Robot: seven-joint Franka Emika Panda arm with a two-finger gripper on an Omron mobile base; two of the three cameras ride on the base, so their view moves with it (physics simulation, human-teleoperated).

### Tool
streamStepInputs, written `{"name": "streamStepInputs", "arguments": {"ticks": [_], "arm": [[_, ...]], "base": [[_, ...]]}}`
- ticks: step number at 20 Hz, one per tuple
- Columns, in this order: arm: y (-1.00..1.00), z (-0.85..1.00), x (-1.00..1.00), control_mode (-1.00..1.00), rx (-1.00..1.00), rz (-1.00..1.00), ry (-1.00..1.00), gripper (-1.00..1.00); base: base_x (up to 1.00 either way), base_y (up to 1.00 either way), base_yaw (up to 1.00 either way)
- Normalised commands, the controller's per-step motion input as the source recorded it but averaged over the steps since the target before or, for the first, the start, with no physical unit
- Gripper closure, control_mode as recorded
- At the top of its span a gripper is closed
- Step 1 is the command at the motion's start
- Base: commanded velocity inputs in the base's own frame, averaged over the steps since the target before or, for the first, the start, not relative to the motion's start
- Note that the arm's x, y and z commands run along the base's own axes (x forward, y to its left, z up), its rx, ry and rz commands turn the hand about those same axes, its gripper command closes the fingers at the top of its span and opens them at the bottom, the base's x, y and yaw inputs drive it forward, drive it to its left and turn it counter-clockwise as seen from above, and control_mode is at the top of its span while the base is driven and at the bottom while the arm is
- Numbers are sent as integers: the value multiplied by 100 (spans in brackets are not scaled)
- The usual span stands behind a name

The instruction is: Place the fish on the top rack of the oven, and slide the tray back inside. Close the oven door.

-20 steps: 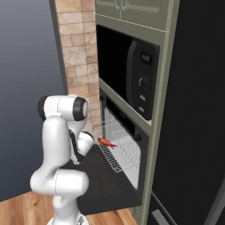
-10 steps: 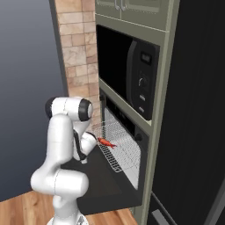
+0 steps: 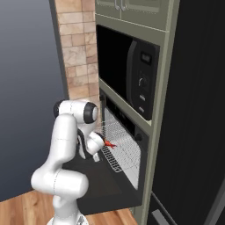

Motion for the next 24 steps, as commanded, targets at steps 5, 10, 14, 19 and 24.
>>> {"name": "streamStepInputs", "arguments": {"ticks": [5, 10, 14, 19, 24], "arm": [[-78, -7, 9, -100, -3, 5, 0, -100], [-82, -5, 9, -100, -3, 5, 0, -100], [-87, -2, 11, -100, -2, 4, 0, -100], [-83, 13, 2, -100, -4, 2, 0, -100], [-48, 53, 7, -100, -13, 0, 0, -100]], "base": [[0, 0, 0], [0, 0, 0], [0, 0, 0], [0, 0, 0], [0, 0, 0]]}}
